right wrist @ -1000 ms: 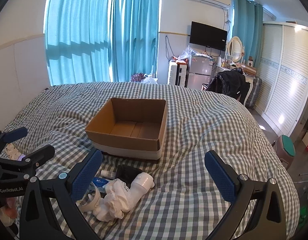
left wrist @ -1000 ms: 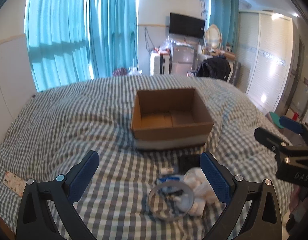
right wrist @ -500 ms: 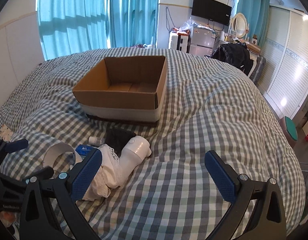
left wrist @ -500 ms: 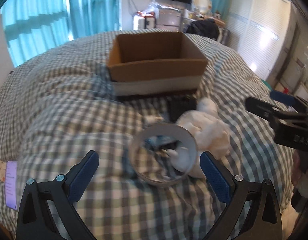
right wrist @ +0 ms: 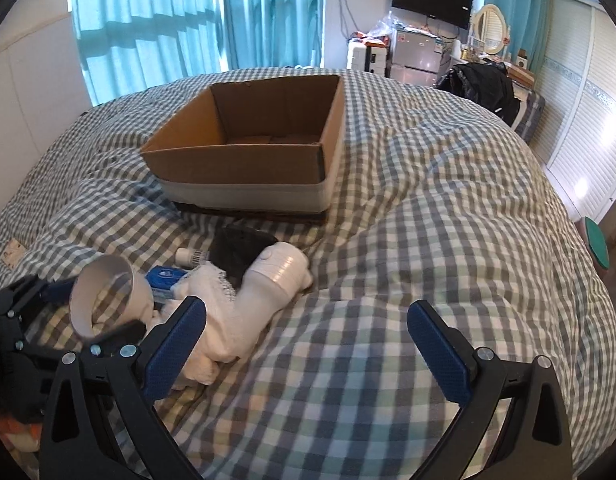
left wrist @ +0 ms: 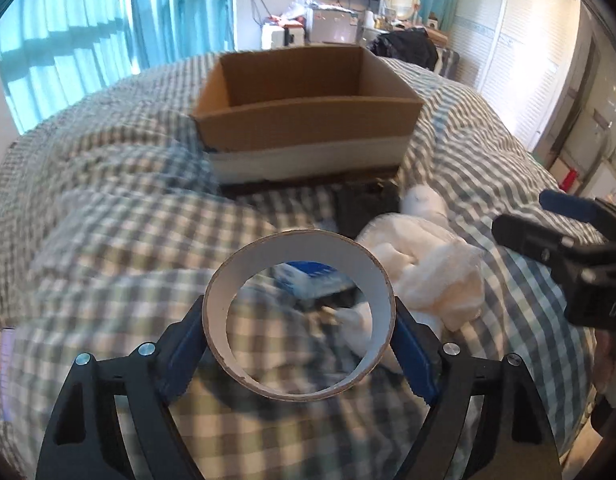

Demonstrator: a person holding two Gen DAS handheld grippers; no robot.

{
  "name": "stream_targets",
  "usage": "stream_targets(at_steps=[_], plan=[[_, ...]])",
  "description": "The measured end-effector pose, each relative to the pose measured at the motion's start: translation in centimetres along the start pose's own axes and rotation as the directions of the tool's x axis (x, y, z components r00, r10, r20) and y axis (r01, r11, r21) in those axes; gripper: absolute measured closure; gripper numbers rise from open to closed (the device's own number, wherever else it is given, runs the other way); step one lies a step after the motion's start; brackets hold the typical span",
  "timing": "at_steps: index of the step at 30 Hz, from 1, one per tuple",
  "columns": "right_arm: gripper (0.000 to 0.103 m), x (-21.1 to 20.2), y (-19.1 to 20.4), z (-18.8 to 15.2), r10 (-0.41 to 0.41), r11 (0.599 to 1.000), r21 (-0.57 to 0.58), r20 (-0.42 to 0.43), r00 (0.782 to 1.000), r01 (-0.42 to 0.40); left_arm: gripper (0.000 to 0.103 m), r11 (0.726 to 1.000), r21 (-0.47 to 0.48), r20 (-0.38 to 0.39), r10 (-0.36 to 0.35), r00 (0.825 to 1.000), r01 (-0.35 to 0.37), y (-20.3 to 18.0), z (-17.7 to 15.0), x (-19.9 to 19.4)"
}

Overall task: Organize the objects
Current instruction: 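Carry the tape roll into the box while the right gripper carries the lace cloth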

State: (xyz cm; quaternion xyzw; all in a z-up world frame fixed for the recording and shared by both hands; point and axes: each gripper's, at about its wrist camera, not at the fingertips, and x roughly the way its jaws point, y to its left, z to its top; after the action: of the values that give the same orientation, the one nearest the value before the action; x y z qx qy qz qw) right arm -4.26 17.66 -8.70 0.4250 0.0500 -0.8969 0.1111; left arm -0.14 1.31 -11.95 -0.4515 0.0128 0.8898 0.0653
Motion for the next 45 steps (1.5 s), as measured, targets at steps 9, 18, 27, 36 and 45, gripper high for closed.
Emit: stream_targets(at_steps=[9,18,27,36,45], plan=[[0.036,3.6,5.2,-0.7,0.106,0.990,-0.083,-0.132,0.986,-0.118,0.017,0.995,-0.061,0.053,0.077,0.996,-0.074,4.1,0.5,-2.3],[0.080,3.8,5.6,-0.7,0.062,0.992,-0.099,-0.128,0.990,-0.075,0.017,0.996,-0.072,0.045,0.046,0.998,-0.043,4.4,0.1,-1.9],[0.084,-0.3,4.5,1.0,0.068,0.991,-0.111,-0.023,0.997,-0.070,0.017,0.997,-0.058,0.064,0.051,0.997,-0.048,3.1,1.2,-3.2],[0.084,-5.0,3.0,5.2,0.084,0.984,-0.164,0.114,0.990,-0.064,0.017,0.999,-0.035,0.107,-0.007,0.994,0.011,2.1,5.8,-5.3],[0.084,-6.3,1.7,12.5,0.123,0.977,-0.196,0.217,0.969,-0.080,0.017,1.000,0.014,0.198,0.008,0.980,-0.011,2.4,15.0,-5.6]])
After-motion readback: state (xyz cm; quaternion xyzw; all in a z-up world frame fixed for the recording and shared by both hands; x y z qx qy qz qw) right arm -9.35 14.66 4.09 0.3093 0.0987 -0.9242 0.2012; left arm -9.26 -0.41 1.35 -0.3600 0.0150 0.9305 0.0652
